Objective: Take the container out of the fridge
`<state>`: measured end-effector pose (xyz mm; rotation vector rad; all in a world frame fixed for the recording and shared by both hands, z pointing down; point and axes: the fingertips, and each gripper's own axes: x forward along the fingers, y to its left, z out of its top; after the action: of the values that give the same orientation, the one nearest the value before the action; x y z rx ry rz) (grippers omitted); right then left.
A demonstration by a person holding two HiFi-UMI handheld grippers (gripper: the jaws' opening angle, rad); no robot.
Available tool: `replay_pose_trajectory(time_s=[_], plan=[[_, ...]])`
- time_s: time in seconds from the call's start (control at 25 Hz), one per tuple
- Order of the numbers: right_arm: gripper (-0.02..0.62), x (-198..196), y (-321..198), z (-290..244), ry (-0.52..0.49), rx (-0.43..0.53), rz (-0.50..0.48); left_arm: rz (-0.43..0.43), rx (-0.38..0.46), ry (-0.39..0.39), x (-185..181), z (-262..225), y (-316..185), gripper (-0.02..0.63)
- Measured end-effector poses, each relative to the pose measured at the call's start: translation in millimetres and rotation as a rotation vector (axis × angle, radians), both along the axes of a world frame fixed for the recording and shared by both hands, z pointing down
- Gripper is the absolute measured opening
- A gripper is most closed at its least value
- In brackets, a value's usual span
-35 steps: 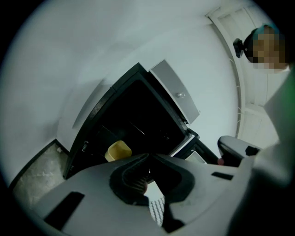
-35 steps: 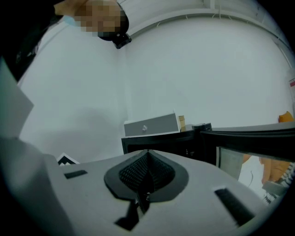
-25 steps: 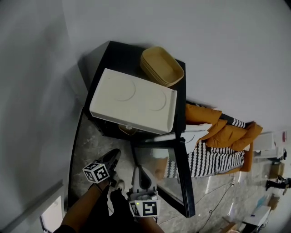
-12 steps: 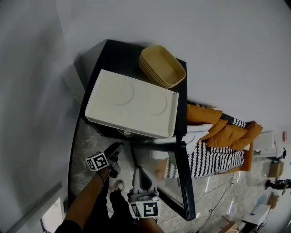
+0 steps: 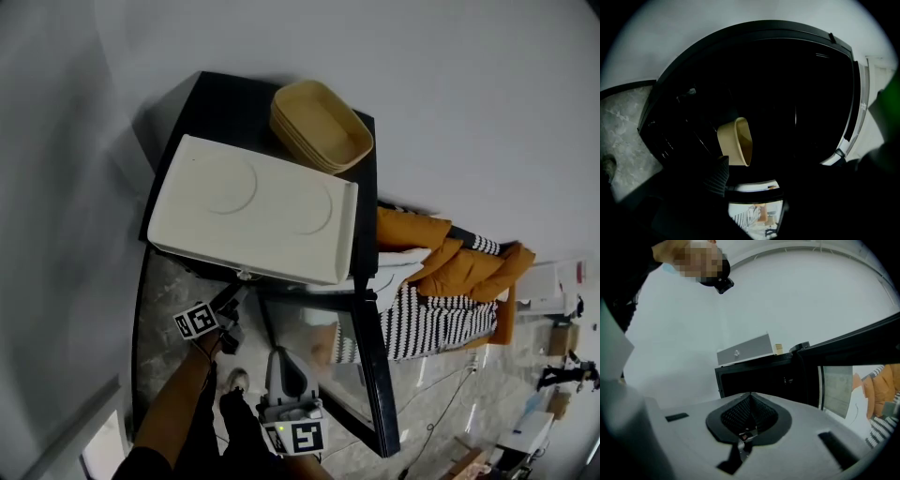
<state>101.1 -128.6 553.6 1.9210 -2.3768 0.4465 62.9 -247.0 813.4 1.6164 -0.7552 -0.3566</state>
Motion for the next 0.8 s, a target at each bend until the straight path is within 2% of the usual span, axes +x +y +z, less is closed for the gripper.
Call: replay_pose_trajectory(time_s=[0.16,0.44,0.8], plan=[[0.0,3.5,0.1,2.9,0.004,0.029,-0.003,-0.011,-0.015,0.016,4.8,10.2,-7.1,0.27],[0.0,5.6,-6.2,9.7,0.004,0.026,-0.008,-0.053,-0.06,0.04,5.2,32.0,-22.7,0.27],[0.0,5.7,-8.7,20.9,-0.001,0.014,-0.009,-0.064,-0.057,0.082,10.3,39.0,-35.5,0.27]])
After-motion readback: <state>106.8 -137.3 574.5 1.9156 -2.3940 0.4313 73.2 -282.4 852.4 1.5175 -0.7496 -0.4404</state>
